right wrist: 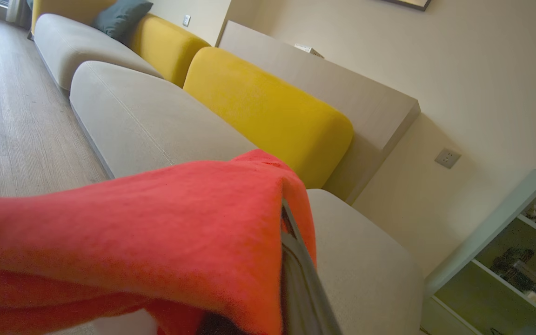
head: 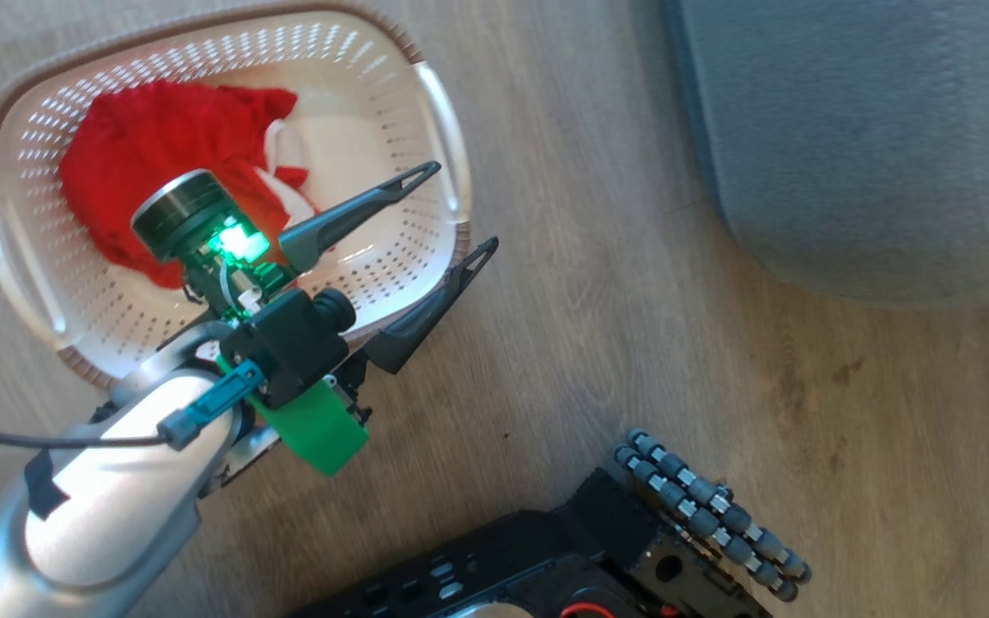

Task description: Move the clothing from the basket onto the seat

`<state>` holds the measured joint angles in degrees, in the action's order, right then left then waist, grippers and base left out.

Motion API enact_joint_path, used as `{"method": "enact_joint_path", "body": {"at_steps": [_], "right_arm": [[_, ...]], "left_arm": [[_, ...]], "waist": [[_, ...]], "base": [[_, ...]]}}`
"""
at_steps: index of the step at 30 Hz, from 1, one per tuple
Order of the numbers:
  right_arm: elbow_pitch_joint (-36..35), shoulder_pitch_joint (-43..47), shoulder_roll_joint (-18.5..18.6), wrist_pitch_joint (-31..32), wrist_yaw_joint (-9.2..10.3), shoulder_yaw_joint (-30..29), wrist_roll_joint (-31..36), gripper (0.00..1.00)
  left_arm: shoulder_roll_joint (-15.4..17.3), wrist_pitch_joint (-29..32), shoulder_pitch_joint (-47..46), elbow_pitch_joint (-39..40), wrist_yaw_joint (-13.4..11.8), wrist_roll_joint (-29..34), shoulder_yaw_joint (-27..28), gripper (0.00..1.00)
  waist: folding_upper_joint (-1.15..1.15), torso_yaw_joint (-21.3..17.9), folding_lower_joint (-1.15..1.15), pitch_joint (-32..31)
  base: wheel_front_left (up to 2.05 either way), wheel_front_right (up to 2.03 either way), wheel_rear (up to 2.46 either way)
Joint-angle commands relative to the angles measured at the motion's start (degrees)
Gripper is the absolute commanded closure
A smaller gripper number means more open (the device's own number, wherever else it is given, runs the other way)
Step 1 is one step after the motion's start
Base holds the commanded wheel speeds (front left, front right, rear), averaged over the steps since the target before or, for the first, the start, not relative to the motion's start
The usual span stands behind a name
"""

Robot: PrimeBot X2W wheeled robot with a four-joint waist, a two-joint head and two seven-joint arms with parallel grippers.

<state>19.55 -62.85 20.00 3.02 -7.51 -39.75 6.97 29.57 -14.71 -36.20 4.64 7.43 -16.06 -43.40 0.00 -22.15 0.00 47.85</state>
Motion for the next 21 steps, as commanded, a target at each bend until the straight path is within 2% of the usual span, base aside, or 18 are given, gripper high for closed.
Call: {"method": "enact_joint_path", "body": {"at_steps": [1,6,9,11,12,13,14,15,21], "right_arm": [[-2.8,1.8,0.9,1.2,0.02,-1.9,-0.2,1.0],[-3.5,5.5,-3.8,2.2,0.02,-6.8,-1.0,1.0],[-2.7,7.3,-5.4,1.9,0.02,-10.0,-0.6,1.0],[-1.2,8.4,-6.3,2.0,0.02,-10.1,-0.9,1.0],[-0.5,8.8,-6.7,1.5,0.02,-9.6,-1.5,0.93],[0.2,9.1,-6.9,0.6,0.02,-9.2,-2.1,0.62],[1.1,9.6,-7.0,-0.3,0.02,-8.3,-2.5,0.1],[2.2,9.9,-7.0,-1.4,0.02,-7.7,-3.1,0.0],[9.0,13.2,-3.7,-7.1,0.02,-1.2,-5.6,0.0]], "left_arm": [[1.0,-0.3,0.0,2.4,0.1,0.2,1.2,0.0],[1.5,-0.3,0.8,2.5,0.1,0.2,2.0,0.0],[1.6,-0.3,1.1,2.6,0.1,0.2,2.1,0.0],[1.5,-0.3,1.2,2.6,0.1,0.1,2.4,0.0],[1.5,-0.3,1.3,2.5,0.1,0.1,2.7,0.0],[1.4,-0.3,1.3,2.4,0.1,0.0,2.9,0.0],[1.3,-0.3,1.3,2.3,0.1,0.0,3.0,0.0],[1.2,-0.3,1.3,2.1,0.1,-0.1,3.0,0.0],[-0.7,-0.3,1.0,1.3,0.1,-0.4,3.5,0.0]], "waist": [[0.0,1.8,0.0,1.5],[0.0,3.0,0.0,3.0],[0.0,3.6,0.0,3.1],[0.0,3.8,0.0,3.2],[0.0,3.8,0.0,3.3],[0.0,3.7,0.0,3.3],[0.0,3.7,0.0,3.1],[0.0,3.7,0.0,2.8],[0.0,4.4,0.0,0.1]], "base": [[0.0,0.0,0.0],[0.0,0.0,0.0],[0.0,0.0,0.0],[0.0,0.0,0.0],[0.0,0.0,0.0],[0.0,0.0,0.0],[0.0,0.0,0.0],[0.0,0.0,0.0],[0.0,0.0,0.0]]}}
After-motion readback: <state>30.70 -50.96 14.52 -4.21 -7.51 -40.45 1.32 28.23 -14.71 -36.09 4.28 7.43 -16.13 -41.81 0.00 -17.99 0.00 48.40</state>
